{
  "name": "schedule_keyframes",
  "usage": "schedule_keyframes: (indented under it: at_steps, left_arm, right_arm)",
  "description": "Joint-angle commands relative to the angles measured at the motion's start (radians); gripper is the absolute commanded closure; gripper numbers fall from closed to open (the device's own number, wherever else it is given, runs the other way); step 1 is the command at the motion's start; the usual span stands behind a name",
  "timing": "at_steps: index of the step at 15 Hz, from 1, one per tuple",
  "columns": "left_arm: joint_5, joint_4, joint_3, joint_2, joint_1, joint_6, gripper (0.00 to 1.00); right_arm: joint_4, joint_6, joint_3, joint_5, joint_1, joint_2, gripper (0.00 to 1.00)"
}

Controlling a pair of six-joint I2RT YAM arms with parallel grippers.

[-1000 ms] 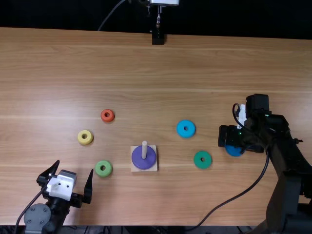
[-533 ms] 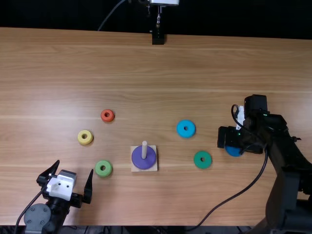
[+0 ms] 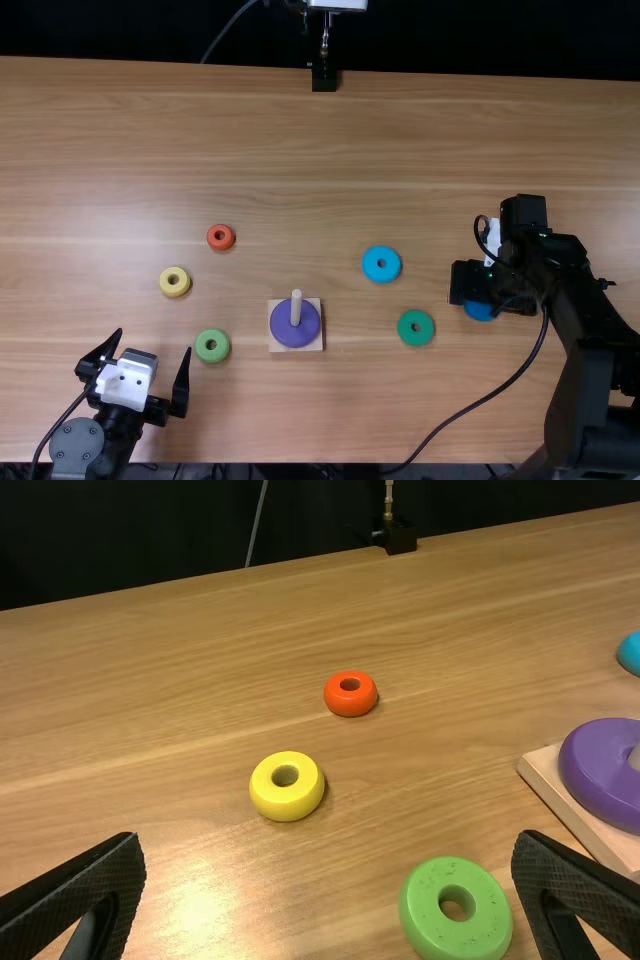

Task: Build the Hanoi tower: stack the rings onto the peg from bottom to top in this color order: purple, dark blue, light blue, dark green, light green, yellow, orange.

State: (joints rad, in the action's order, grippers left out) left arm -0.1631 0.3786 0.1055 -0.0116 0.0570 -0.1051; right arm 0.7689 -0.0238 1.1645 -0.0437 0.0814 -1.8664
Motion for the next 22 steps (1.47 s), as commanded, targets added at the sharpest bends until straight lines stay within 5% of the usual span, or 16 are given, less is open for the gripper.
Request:
schedule_keyframes:
  at_steps: [1, 3, 8, 9, 11, 13, 22]
  left_arm:
    - [-0.010, 0.076, -0.105, 0.012, -0.006, -0.015, 0.00]
    - [-0.010, 0.076, -0.105, 0.012, -0.006, -0.015, 0.00]
    - [-0.010, 0.076, -0.105, 0.012, -0.006, -0.015, 0.00]
    - [-0.010, 0.076, -0.105, 0.012, -0.006, -0.015, 0.00]
    - [-0.010, 0.076, -0.105, 0.012, -0.006, -0.015, 0.00]
    - [-0.010, 0.076, -0.105, 0.012, -0.006, -0.015, 0.00]
    - [-0.010, 0.076, -0.105, 0.012, -0.006, -0.015, 0.00]
  right_arm:
    - [0.000, 0.000, 0.001, -0.010, 0.004, -0.030, 0.79]
    - [0.000, 0.000, 0.000, -0.010, 0.004, -0.030, 0.98]
    - [0.018, 0.004, 0.072, -0.010, -0.008, -0.013, 1.00]
    - [0.038, 0.018, 0.101, -0.010, -0.011, 0.012, 1.00]
    - [0.154, 0.096, 0.164, -0.012, -0.048, 0.096, 1.00]
    - [0.258, 0.127, 0.256, -0.017, -0.098, 0.110, 1.00]
    - [0.633, 0.134, 0.603, -0.017, -0.466, 0.150, 1.00]
